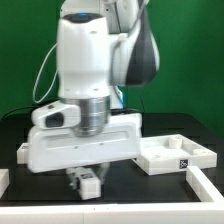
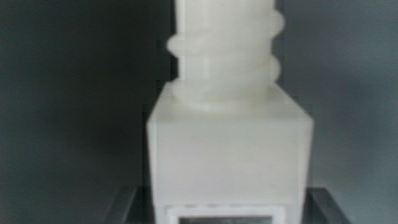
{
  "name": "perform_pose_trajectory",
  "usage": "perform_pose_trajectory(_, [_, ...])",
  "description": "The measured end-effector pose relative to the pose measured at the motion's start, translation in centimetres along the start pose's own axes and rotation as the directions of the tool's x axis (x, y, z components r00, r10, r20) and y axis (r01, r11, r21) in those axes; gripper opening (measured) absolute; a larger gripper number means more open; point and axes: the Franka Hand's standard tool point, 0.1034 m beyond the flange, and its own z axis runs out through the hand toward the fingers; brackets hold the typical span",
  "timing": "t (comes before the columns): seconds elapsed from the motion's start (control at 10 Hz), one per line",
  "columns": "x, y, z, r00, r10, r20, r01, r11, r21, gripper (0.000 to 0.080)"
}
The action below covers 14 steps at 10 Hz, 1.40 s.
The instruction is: Assemble one leg
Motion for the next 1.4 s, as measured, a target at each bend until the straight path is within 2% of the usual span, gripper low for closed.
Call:
perform_pose_trajectory(0.3, [-1.4, 3.3, 0.0, 1.0, 0.01, -0.001, -0.01, 1.0, -0.011, 0.0268])
perform_pose_trajectory(0.7, [-1.5, 3.4, 0.1, 1.0, 0.007, -0.001, -0.007, 1.0, -0.011, 0.0268])
perform_pose_trajectory(0.8, [-1.5, 3.3, 0.1, 1.0, 0.007, -0.001, -0.007, 1.0, -0.011, 0.0478])
perform_pose_trajectory(0.9, [-1.5, 3.3, 0.1, 1.0, 0.007, -0.001, -0.007, 1.0, -0.01, 0.0478])
perform_pose_trajectory(1.0, [-1.5, 3.3, 0.1, 1.0, 0.007, -0.001, -0.007, 1.0, -0.01, 0.061])
perform_pose_trajectory(1.1, [-1.4, 3.4, 0.0, 1.0, 0.005, -0.002, -0.005, 1.0, -0.011, 0.0637])
perform_pose_trajectory(1.2, [-1.1, 3.8, -1.5, 1.0, -0.013, 0.002, 0.013, 1.0, -0.011, 0.0637])
perform_pose_trajectory(1.3, [-0.4, 4.4, -4.5, 1.0, -0.017, -0.011, 0.017, 1.0, -0.016, 0.0647])
perform_pose_trajectory(1.4, [-1.4, 3.3, -6.0, 1.0, -0.014, -0.023, 0.014, 1.0, -0.019, 0.0647])
